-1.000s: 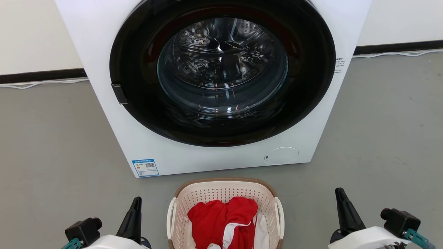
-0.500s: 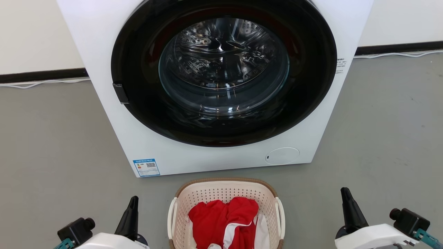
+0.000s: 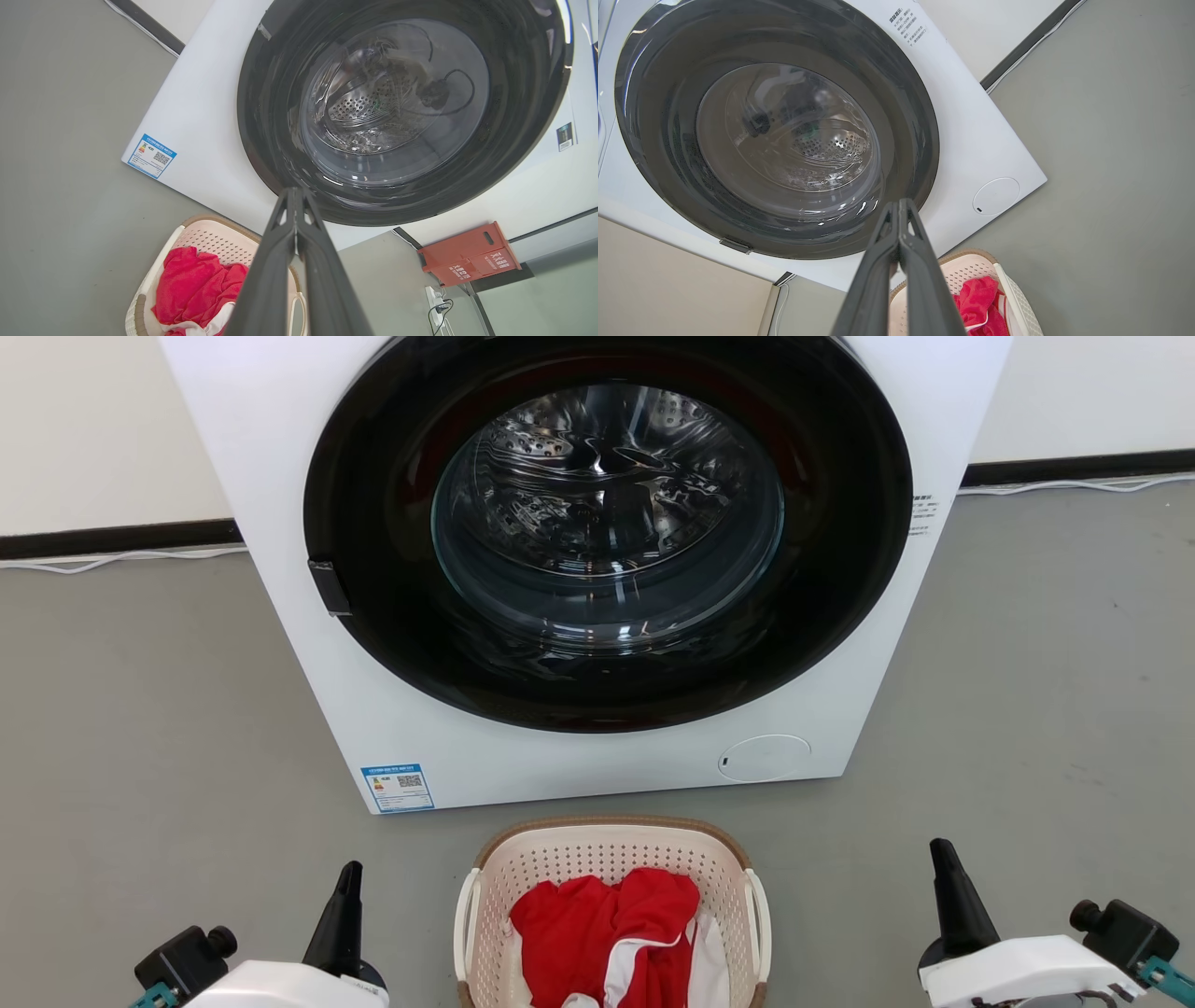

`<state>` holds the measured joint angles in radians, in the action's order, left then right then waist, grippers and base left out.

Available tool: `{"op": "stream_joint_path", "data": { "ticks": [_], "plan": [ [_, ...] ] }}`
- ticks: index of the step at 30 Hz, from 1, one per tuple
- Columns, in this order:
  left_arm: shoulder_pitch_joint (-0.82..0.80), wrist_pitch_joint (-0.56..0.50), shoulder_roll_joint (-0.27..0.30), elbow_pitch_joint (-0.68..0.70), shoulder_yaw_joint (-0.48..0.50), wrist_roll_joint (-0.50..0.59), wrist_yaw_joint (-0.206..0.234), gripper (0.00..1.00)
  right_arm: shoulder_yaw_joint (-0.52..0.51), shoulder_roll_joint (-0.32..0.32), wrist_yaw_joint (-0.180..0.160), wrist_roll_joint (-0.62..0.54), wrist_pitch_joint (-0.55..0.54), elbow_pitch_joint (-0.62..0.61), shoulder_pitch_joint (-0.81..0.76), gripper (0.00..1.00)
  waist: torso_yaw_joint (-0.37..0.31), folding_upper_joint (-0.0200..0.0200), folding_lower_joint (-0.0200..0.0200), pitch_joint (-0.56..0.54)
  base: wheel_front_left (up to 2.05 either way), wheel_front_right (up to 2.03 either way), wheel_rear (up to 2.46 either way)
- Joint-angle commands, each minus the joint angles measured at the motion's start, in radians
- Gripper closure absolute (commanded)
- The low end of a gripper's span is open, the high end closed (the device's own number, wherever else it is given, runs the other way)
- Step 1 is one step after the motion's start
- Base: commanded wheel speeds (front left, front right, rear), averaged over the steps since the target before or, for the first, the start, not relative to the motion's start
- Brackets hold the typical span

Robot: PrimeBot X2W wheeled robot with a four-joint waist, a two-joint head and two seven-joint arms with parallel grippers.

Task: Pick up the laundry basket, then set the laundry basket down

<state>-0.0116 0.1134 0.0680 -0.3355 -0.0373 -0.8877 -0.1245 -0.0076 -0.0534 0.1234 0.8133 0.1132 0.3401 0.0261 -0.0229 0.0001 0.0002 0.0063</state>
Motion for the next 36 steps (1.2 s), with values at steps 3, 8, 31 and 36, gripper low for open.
{"op": "stream_joint_path", "data": {
  "ticks": [3, 8, 31, 36],
  "plan": [
    [-0.056, -0.014, 0.005, 0.033, 0.024, -0.05, -0.003, 1.0, -0.005, -0.004, 0.003, 0.054, -0.019, -0.032, 0.051, 1.0, 0.001, -0.0001, -0.0001, 0.0, 0.0, 0.0, 0.0],
    [-0.059, -0.029, 0.003, 0.037, 0.033, -0.096, -0.003, 1.0, -0.012, -0.003, 0.003, 0.105, -0.033, -0.037, 0.053, 1.0, 0.003, -0.0001, -0.0001, 0.0, 0.0, 0.0, 0.0],
    [-0.071, -0.097, -0.004, 0.055, 0.074, -0.309, -0.004, 1.0, -0.044, -0.001, 0.005, 0.34, -0.099, -0.057, 0.063, 1.0, 0.01, -0.0001, -0.0001, -0.001, 0.0, 0.0, 0.0],
    [-0.074, -0.111, -0.005, 0.059, 0.083, -0.355, -0.004, 1.0, -0.052, -0.001, 0.005, 0.392, -0.114, -0.061, 0.065, 1.0, 0.011, -0.0001, -0.0001, -0.002, 0.0, 0.0, 0.0]
  ]
}}
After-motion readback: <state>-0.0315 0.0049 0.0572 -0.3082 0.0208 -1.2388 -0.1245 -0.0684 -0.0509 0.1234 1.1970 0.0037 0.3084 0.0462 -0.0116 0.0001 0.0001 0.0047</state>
